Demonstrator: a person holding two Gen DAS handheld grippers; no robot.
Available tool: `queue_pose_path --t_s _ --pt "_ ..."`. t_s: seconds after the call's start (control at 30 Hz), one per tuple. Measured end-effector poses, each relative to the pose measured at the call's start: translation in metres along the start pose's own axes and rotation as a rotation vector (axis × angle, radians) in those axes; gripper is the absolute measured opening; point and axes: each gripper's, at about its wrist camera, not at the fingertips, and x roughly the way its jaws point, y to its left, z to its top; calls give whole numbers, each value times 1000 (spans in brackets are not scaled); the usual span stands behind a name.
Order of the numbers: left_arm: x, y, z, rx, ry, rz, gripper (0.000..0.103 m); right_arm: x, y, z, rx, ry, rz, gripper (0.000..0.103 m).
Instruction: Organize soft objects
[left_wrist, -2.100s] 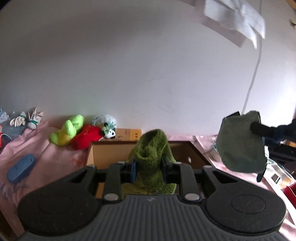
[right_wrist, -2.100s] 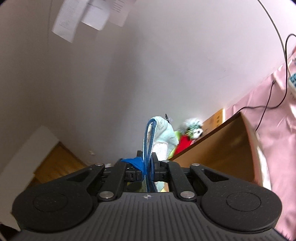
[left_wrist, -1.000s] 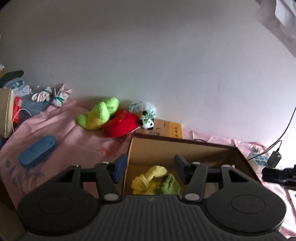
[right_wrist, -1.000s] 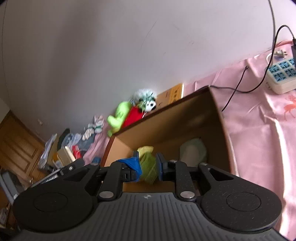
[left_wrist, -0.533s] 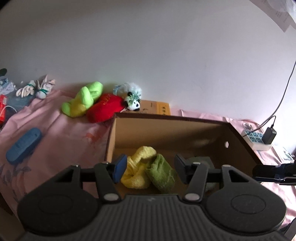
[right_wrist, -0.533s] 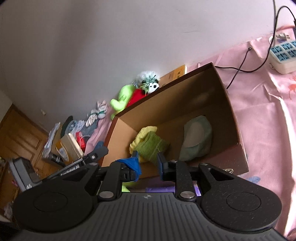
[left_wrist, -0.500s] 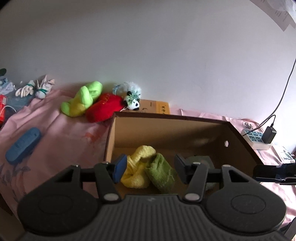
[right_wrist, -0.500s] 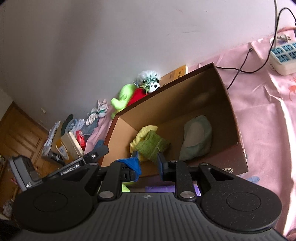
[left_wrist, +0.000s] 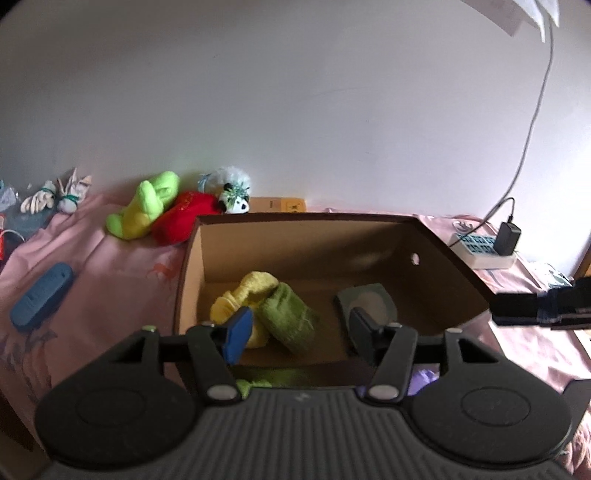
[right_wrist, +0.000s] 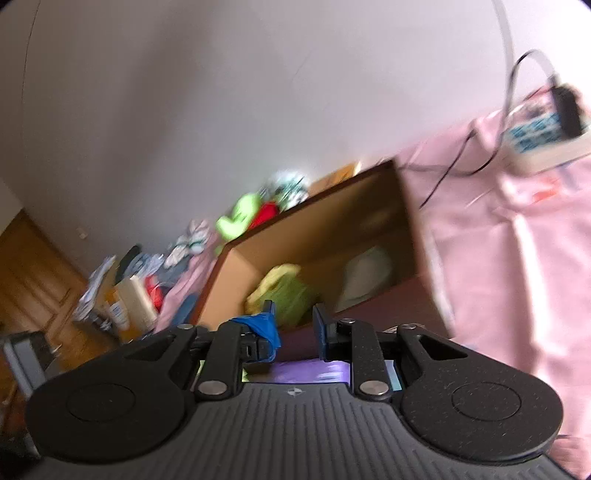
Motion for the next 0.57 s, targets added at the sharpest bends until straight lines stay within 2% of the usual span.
queue_pose_path --t_s 0.07,0.1,0.27,0.33,0.4,0.57 --pt "-6 -11 -4 23 1 14 65 -10 5 -3 -84 -32 -141 5" --pt "-7 -16 -6 35 6 29 67 -15 6 -5 -108 -45 -176 7" --pt "-12 -43 -11 67 61 103 77 -46 5 -18 -134 -78 -108 7" --pt "-19 -52 -15 69 54 111 95 -55 8 -25 -145 -96 -109 7" --pt "-26 -60 -17 71 47 130 95 -63 11 -33 -158 -107 -109 7" --pt "-55 -77 -19 86 -65 166 95 -82 12 -43 -147 -139 -93 7"
